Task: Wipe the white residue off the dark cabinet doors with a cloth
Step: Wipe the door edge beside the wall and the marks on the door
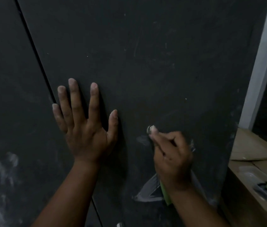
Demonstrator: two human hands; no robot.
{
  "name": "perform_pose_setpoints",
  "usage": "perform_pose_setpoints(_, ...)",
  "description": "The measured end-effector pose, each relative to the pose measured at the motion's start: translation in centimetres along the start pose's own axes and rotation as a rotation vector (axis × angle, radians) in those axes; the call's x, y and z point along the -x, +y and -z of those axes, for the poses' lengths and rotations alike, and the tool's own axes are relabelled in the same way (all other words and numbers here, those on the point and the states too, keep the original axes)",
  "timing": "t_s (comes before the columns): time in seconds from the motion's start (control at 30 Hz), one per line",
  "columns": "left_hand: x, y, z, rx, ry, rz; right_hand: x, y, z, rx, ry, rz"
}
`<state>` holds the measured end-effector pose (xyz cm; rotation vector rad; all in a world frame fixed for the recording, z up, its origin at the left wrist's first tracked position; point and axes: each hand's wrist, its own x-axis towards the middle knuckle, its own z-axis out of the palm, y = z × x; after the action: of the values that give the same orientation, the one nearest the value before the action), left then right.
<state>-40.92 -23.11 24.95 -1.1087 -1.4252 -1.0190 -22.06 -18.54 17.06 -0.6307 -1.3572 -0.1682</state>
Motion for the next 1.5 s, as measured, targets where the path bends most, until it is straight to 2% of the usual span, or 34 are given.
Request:
perform_pose_setpoints(0.07, 0.0, -0.1, 0.0, -0.001, -0.013, -0.011, 1.3, 0.3, 0.4, 0.015, -0.049, 0.011)
perform_pose_setpoints(0.13, 0.1, -0.2, -0.1, -0.014, -0.023, -0.018, 0.8, 0.9, 1.0, 0.028, -0.028, -0.043)
perform_pose_setpoints(0.33, 0.0, 0.1, -0.1, -0.039, -0.037, -0.016, -4.4, -0.1, -1.1, -0.02, 0.239, -0.173)
perform_pose_setpoints(0.4, 0.0, 0.2, 0.0, -0.051, -0.039, -0.011, -3.3, -1.7, -2.2, -0.055, 0.18, -0.108)
perform_pose_setpoints(0.47, 0.0, 0.2, 0.0, -0.06, -0.041, -0.012, -0.5, -2.8, -2.4, -0.039, 0.017, -0.025)
perform_pose_setpoints(0.57, 0.0, 0.1, -0.1, -0.058, -0.043, -0.018, 2.5, -2.1, -1.0, -0.019, -0.122, -0.021)
perform_pose_setpoints(0.63, 0.0, 0.1, -0.1, -0.054, -0.04, -0.021, 2.3, -0.7, 0.2, 0.003, -0.078, -0.072)
perform_pose_setpoints(0.73, 0.0, 0.2, -0.2, -0.056, -0.037, -0.018, -0.5, 0.6, 0.4, 0.049, 0.084, -0.14)
perform_pose_setpoints(0.83, 0.1, 0.2, -0.3, -0.05, -0.032, -0.01, -1.8, -0.4, -0.9, 0.018, 0.186, -0.178)
perform_pose_setpoints(1.03, 0.2, 0.0, -0.5, -0.057, -0.038, -0.008, 3.5, -2.0, -0.8, -0.005, -0.085, -0.093)
perform_pose_setpoints(1.1, 0.2, 0.0, -0.5, -0.059, -0.037, -0.011, 3.1, -1.2, 0.0, 0.006, -0.067, -0.134)
perform_pose_setpoints(1.3, 0.3, 0.0, -0.6, -0.047, -0.03, -0.01, -2.9, -0.8, -1.0, 0.03, 0.219, -0.247)
perform_pose_setpoints(1.4, 0.3, 0.1, -0.6, -0.048, -0.025, -0.01, -2.3, -2.6, -2.0, -0.002, 0.176, -0.191)
perform_pose_setpoints(1.5, 0.3, 0.1, -0.6, -0.05, -0.02, -0.01, 0.3, -3.2, -1.3, 0.019, 0.009, -0.118)
